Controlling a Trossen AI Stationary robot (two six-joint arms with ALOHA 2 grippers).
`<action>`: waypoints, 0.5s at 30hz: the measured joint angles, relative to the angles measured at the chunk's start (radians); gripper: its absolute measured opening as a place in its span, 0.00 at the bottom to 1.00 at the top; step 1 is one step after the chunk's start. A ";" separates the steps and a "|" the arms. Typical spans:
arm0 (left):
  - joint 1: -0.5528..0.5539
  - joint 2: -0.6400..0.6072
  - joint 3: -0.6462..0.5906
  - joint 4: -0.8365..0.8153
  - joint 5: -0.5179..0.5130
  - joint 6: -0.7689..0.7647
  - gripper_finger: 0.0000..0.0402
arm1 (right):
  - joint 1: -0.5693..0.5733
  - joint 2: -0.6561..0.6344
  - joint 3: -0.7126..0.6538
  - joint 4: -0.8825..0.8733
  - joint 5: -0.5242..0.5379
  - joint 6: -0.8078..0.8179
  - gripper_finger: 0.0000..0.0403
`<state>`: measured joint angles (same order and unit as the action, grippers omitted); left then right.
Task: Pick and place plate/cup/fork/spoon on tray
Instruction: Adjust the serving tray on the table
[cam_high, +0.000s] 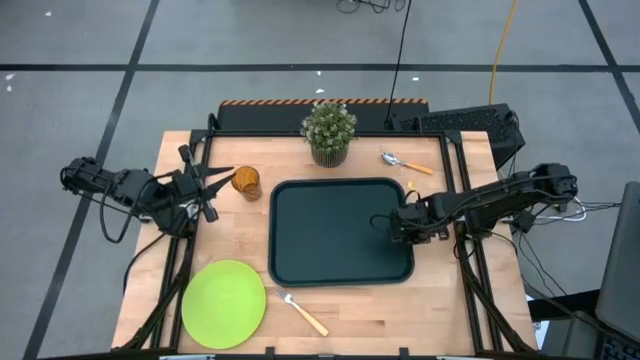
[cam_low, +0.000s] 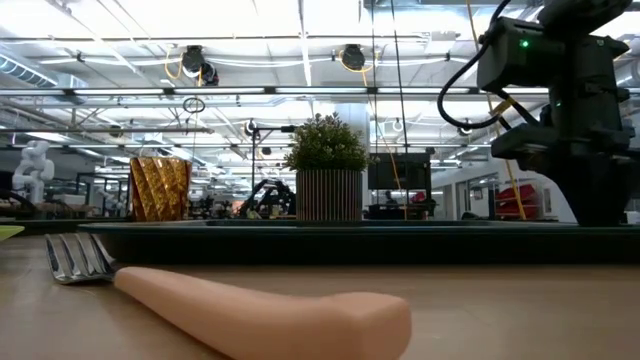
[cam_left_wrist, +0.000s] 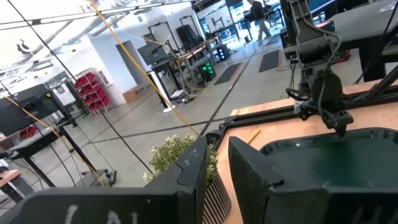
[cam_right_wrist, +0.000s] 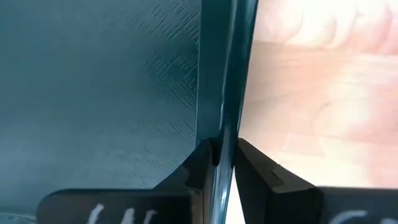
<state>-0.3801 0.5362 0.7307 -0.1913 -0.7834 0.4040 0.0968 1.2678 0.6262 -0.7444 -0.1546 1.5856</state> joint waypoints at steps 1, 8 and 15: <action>0.000 0.000 0.000 0.000 0.000 -0.001 0.18 | 0.004 0.000 0.000 0.002 -0.004 0.001 0.10; 0.000 0.000 0.000 0.000 0.000 -0.001 0.18 | 0.022 0.001 -0.001 0.016 -0.032 0.004 0.10; 0.000 0.000 0.000 0.000 0.000 -0.001 0.18 | 0.030 0.001 -0.002 0.040 -0.032 0.022 0.10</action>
<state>-0.3800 0.5362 0.7307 -0.1909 -0.7837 0.4030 0.1265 1.2686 0.6247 -0.7044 -0.1871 1.6073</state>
